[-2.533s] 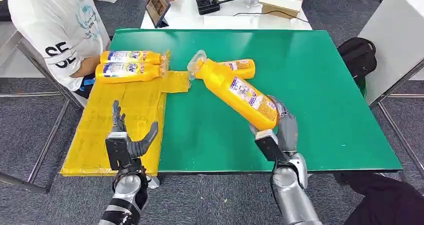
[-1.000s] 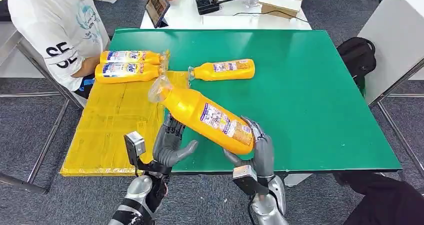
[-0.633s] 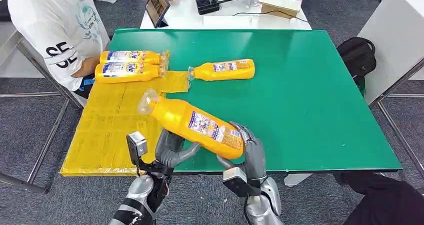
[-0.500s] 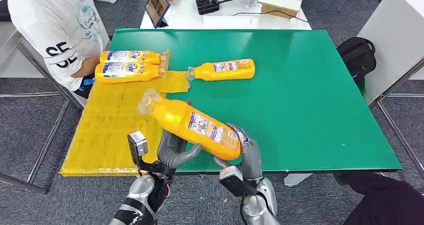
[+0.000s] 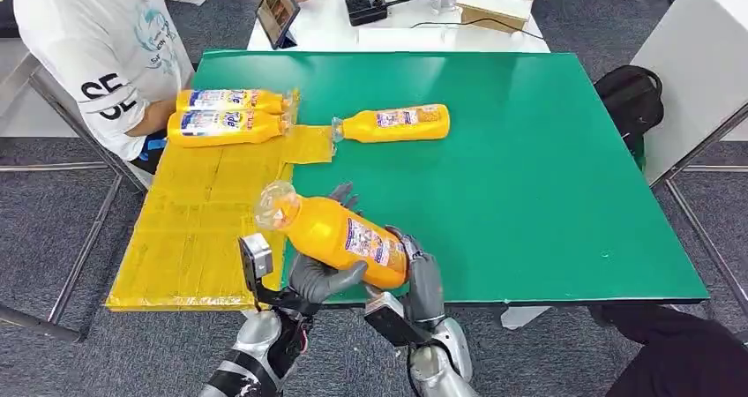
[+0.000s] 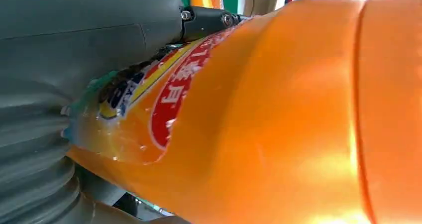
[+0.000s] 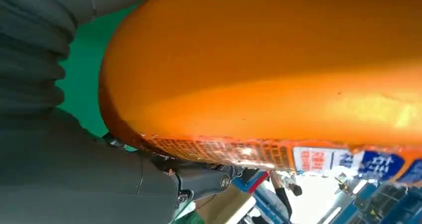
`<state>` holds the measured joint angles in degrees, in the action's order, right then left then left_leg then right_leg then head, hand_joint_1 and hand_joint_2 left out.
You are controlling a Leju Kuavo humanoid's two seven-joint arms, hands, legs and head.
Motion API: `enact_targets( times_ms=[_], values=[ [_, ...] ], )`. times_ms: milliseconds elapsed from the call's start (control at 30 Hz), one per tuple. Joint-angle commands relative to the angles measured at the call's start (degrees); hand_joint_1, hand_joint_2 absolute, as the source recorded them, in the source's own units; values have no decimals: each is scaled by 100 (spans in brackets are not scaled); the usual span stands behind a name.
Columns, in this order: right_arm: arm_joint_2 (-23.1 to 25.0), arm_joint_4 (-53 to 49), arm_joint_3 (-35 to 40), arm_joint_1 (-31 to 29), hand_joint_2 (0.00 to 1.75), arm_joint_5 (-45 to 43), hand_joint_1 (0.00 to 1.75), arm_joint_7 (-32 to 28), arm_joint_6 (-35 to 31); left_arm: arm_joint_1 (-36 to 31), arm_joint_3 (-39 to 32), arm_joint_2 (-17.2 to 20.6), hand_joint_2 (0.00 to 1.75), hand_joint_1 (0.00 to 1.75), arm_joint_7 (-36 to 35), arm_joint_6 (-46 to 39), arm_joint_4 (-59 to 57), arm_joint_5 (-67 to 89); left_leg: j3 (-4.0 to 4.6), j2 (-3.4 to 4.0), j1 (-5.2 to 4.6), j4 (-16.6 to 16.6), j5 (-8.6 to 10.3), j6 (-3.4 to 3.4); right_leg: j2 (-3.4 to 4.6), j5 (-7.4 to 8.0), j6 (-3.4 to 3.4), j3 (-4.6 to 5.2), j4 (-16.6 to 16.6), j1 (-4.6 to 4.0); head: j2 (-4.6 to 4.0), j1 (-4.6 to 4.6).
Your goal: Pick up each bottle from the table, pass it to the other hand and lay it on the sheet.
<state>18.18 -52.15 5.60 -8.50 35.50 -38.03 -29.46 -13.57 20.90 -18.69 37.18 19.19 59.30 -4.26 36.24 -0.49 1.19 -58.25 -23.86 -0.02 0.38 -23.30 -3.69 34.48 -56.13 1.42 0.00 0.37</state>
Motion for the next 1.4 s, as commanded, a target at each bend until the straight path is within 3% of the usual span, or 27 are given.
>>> enact_targets(
  times_ms=[33, 333, 667, 700, 733, 767, 1400],
  values=[
    [180, 1321, 449, -386, 175, 360, 175, -197, -270, -280, 294, -131, 175, 0, -66, -165, -622, 11, -26, 4, 3, 4, -9, 5, -2, -7, 16, -27, 6, -7, 0, 2],
    [182, 1454, 998, -384, 175, 207, 175, -118, -511, -438, 346, -131, 175, 0, -138, -1241, -785, 142, -12, -5, 4, 1, -4, 3, -10, -6, 11, -13, 4, -6, 0, 2],
    [182, 1435, 975, -380, 175, 203, 175, -130, -486, -431, 320, -131, 175, 0, -146, -1410, -795, 67, -17, -8, 3, 2, -6, 4, -15, -9, 15, -20, 4, -6, 0, 2],
    [182, 1439, 986, -376, 175, 212, 175, -120, -489, -429, 282, -131, 175, 31, -117, -1454, -771, -7, -14, -5, 3, 2, -5, 4, -11, -7, 13, -16, 4, -6, 0, 2],
    [182, 1446, 993, -376, 175, 215, 175, -116, -486, -424, 255, -131, 175, 150, -116, -1374, -740, -147, -27, -4, 4, 1, -12, 6, -12, -13, 19, -29, 4, -8, 0, 2],
    [182, 1457, 992, -378, 175, 207, 175, -112, -494, -418, 223, -131, 175, 175, -116, -1360, -712, -190, -22, -3, 3, 0, -10, 5, -11, -11, 16, -23, 2, -7, 0, 2],
    [182, 1658, 1018, -481, 175, 254, 175, -94, -367, -267, -220, -131, 175, 175, 104, -1516, -45, -379, -10, -3, 2, 0, -5, 4, -8, -7, 11, -12, 1, -5, 0, 2]
  ],
)
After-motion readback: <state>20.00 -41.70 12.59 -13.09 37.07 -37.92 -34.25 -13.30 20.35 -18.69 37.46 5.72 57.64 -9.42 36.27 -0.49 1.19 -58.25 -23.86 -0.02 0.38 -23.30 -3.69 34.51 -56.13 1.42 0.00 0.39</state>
